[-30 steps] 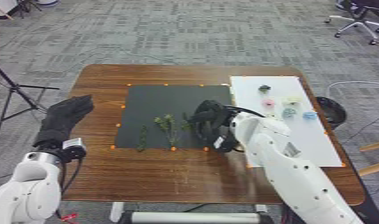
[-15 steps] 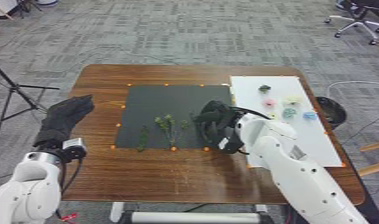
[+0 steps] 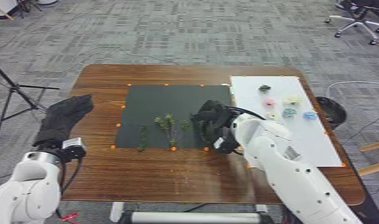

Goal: Arrange flowers

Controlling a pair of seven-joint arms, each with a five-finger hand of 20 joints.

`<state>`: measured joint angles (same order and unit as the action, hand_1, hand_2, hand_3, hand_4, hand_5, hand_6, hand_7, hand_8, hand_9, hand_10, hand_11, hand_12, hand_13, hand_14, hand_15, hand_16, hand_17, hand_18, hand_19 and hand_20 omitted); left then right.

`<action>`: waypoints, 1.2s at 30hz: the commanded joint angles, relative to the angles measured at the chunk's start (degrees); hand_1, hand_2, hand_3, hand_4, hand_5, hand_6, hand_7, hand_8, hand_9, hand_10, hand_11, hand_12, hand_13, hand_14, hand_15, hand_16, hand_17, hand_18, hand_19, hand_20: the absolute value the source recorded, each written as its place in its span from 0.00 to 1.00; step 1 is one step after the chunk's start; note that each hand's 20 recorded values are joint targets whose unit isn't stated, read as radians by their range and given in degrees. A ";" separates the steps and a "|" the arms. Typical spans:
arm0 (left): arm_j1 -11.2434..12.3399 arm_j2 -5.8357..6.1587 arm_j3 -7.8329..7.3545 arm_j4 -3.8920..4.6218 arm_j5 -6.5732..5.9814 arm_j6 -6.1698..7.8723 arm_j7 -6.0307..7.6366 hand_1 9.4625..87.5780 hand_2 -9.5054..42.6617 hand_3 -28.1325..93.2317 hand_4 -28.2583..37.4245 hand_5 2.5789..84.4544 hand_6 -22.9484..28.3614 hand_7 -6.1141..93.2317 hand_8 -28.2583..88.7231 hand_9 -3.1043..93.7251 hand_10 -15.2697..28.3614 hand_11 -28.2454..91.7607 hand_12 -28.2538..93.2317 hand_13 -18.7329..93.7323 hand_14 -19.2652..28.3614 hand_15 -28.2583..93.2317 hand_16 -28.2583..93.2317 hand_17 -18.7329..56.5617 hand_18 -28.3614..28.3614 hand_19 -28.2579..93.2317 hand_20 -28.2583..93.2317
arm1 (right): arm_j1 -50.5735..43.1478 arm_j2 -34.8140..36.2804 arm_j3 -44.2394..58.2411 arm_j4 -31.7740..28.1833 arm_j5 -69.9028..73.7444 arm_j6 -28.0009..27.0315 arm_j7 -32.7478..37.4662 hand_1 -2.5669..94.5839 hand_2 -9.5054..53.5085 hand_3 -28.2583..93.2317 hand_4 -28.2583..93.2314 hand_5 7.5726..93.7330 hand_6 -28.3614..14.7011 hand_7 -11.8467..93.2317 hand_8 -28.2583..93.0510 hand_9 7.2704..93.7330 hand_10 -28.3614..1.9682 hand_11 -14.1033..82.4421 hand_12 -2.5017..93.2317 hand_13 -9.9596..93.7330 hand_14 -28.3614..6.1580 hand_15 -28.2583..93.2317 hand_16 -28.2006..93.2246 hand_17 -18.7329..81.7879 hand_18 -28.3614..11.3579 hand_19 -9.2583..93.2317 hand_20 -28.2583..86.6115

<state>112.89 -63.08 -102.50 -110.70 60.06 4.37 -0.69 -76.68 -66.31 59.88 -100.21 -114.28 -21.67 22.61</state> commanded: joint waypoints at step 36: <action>0.54 0.23 -0.41 -0.39 -0.23 -0.48 -1.04 0.24 0.26 0.76 0.13 0.54 0.56 0.24 0.18 0.46 0.67 0.41 0.33 0.46 0.79 0.37 0.27 0.28 0.76 0.34 0.37 | -0.66 2.15 -0.93 -2.63 1.91 -2.50 0.03 0.22 0.28 0.74 0.20 0.57 0.54 0.26 0.22 0.71 0.43 0.24 0.19 0.85 0.48 0.64 0.52 0.61 0.15 0.92 0.73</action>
<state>113.19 -62.98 -102.91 -110.81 60.01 4.38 -1.20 -77.87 -64.97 59.51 -102.97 -112.31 -23.36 23.61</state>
